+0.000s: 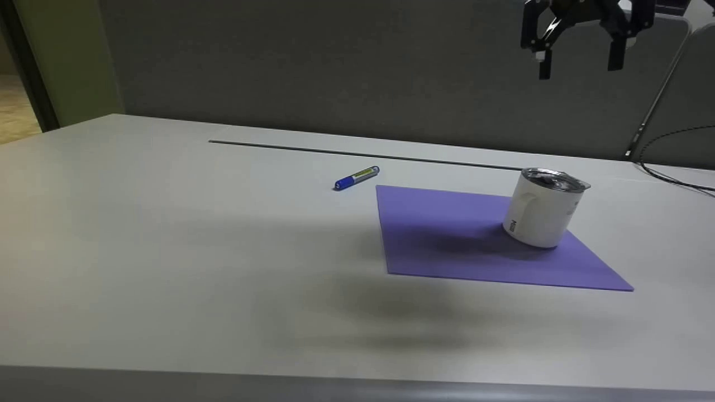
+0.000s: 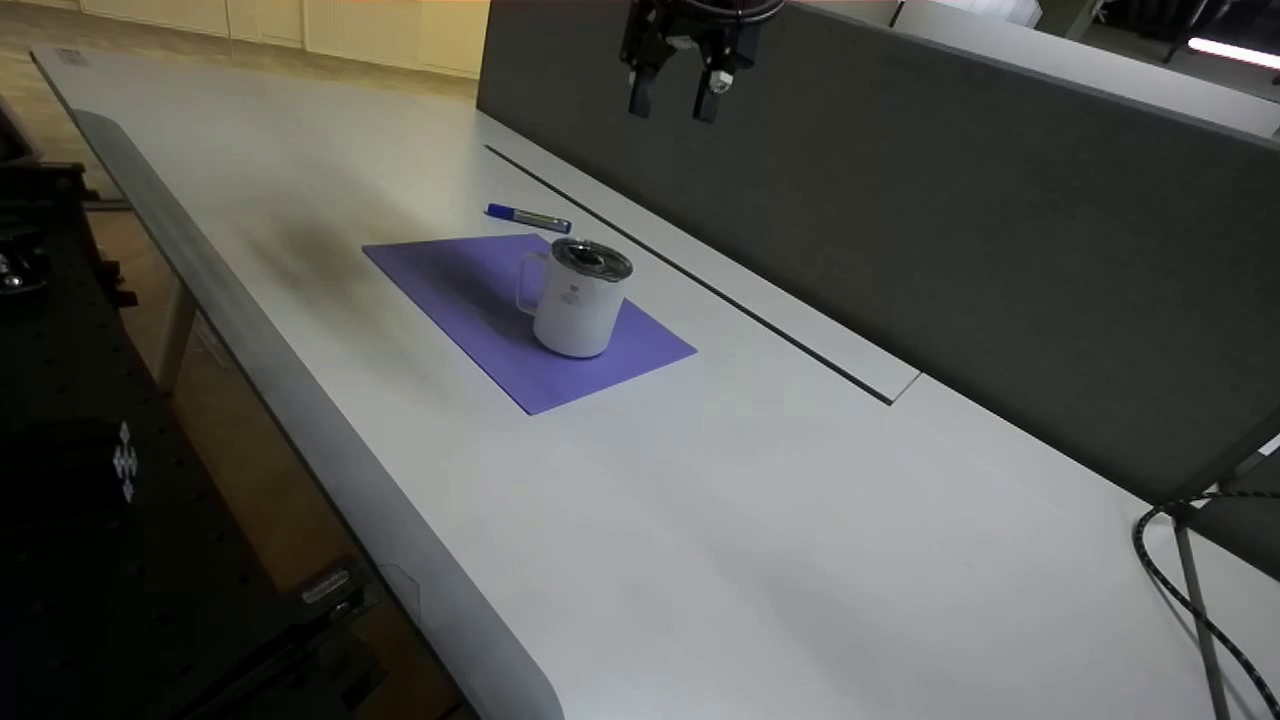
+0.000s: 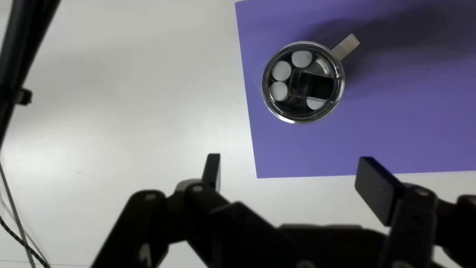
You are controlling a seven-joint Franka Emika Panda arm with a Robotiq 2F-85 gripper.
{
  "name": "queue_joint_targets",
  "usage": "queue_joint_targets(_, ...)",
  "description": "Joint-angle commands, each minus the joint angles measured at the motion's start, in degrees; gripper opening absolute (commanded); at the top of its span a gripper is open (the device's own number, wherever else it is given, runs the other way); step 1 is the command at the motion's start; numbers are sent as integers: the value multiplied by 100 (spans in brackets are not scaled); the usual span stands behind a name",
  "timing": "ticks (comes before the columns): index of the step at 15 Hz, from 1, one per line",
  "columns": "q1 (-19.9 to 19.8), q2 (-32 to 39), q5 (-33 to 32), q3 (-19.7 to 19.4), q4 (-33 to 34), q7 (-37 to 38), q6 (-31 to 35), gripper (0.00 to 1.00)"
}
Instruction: Close the lid
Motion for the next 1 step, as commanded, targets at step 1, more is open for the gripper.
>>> queue_joint_targets(1, -67, -1, -14, 69, 11, 0, -18, 93)
